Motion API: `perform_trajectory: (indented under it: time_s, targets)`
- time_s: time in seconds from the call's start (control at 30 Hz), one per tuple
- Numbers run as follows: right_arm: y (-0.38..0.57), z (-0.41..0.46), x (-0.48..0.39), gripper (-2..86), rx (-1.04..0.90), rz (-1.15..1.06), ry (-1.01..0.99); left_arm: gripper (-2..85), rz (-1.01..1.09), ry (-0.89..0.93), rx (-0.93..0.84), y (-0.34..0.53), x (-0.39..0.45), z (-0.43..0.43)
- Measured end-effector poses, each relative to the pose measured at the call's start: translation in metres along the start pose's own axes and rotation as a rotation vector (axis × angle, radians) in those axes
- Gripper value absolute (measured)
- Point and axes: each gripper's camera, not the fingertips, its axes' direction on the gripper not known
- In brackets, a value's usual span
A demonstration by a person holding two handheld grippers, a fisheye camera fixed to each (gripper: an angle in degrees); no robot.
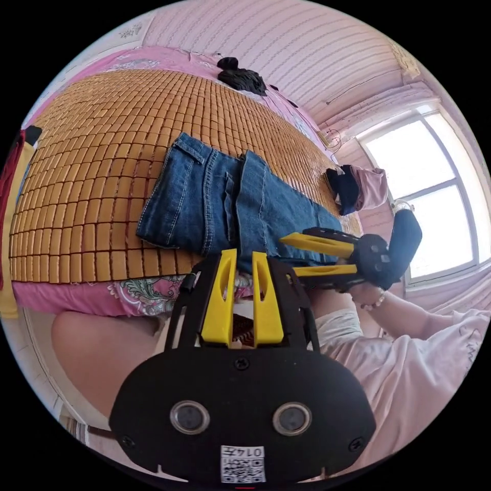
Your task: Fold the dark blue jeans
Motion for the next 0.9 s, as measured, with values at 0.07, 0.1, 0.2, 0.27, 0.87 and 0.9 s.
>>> perform_trajectory:
  time_s: [0.07,0.1,0.2,0.27,0.87,0.9]
  targets:
    - [-0.021,0.024,-0.014,10.4,-0.089,-0.057,0.091,5.3,-0.084,0.127,0.043,-0.003,-0.015,-0.002]
    - [-0.030,0.037,-0.019,9.2,-0.130,-0.071,0.171,5.3,-0.105,0.150,0.051,-0.003,-0.019,-0.003]
    - [-0.044,0.034,-0.017,6.4,-0.124,-0.056,0.112,7.2,-0.167,0.161,0.058,-0.002,-0.036,-0.009]
    - [-0.046,0.022,-0.005,3.7,-0.069,0.032,0.041,9.6,-0.205,0.191,0.057,0.000,-0.049,-0.014]
    - [-0.050,-0.020,0.010,1.6,0.098,0.101,-0.007,6.9,-0.371,0.490,-0.106,-0.083,-0.052,0.033]
    - [-0.049,-0.022,0.011,1.7,0.110,0.108,-0.009,5.9,-0.369,0.495,-0.115,-0.084,-0.051,0.035]
